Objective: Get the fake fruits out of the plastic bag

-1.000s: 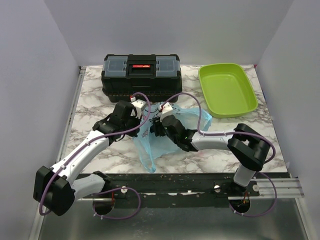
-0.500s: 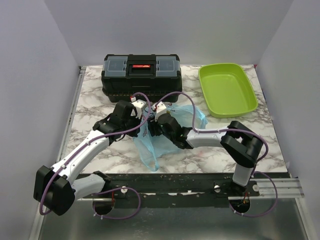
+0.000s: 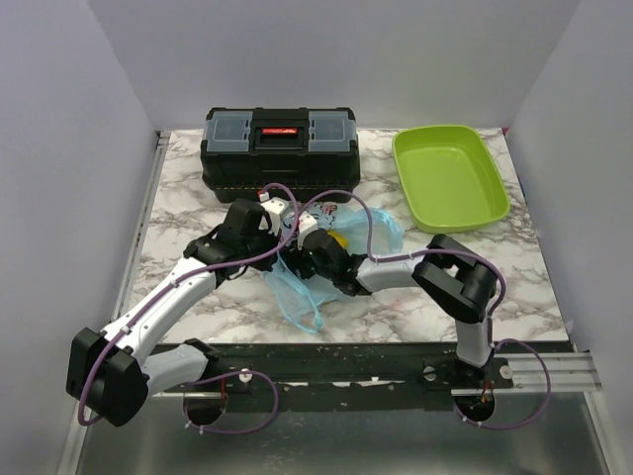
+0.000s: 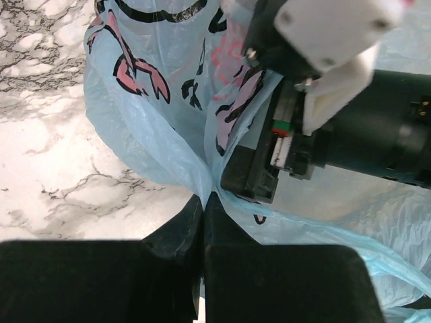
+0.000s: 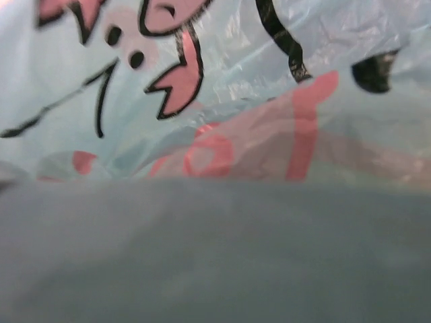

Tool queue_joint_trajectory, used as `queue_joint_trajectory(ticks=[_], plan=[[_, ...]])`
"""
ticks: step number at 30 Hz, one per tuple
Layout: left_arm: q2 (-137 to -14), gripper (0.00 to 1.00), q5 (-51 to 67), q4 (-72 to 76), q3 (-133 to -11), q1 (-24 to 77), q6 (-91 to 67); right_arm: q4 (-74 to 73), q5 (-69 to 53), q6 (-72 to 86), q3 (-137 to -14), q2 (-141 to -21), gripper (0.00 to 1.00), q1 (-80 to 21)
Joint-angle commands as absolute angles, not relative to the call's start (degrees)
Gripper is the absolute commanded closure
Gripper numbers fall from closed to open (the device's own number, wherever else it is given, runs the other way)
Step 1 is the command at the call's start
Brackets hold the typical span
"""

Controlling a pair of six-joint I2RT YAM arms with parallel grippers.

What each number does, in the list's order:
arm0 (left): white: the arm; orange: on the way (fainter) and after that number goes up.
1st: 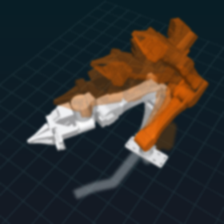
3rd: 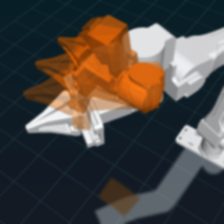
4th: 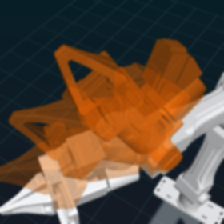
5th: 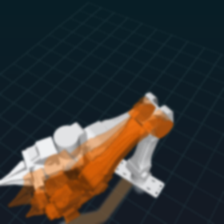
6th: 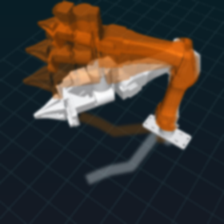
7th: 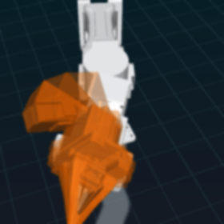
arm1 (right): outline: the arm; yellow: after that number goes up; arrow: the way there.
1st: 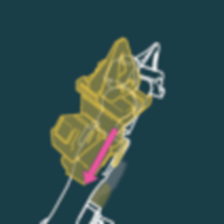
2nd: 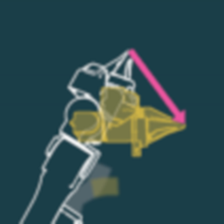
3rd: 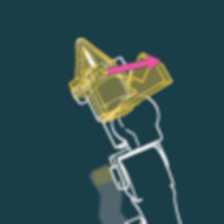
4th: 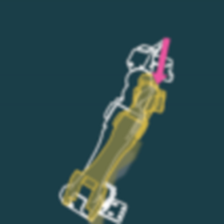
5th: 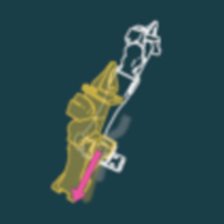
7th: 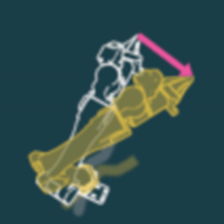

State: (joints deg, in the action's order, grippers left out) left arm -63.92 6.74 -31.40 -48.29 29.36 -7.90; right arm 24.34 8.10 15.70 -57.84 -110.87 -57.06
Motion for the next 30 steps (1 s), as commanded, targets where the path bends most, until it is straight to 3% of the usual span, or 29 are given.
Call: queue_joint_trajectory(ticks=[1,13,30], plan=[[-63.8,1.0,8.6,-30.8,-49.9,29.2,-7.1,23.3,7.5,16.5,-58.0,-114.2,0.27,-57.6],[-64.4,1.0,8.4,-30.9,-50.0,29.2,-7.2,30.4,16.8,21.6,-49.0,-101.5,0.64,-57.6],[-67.4,1.0,11.5,-30.7,-51.3,29.2,-7.6,26.5,17.8,25.3,-39.0,-84.4,0.79,-57.6]])
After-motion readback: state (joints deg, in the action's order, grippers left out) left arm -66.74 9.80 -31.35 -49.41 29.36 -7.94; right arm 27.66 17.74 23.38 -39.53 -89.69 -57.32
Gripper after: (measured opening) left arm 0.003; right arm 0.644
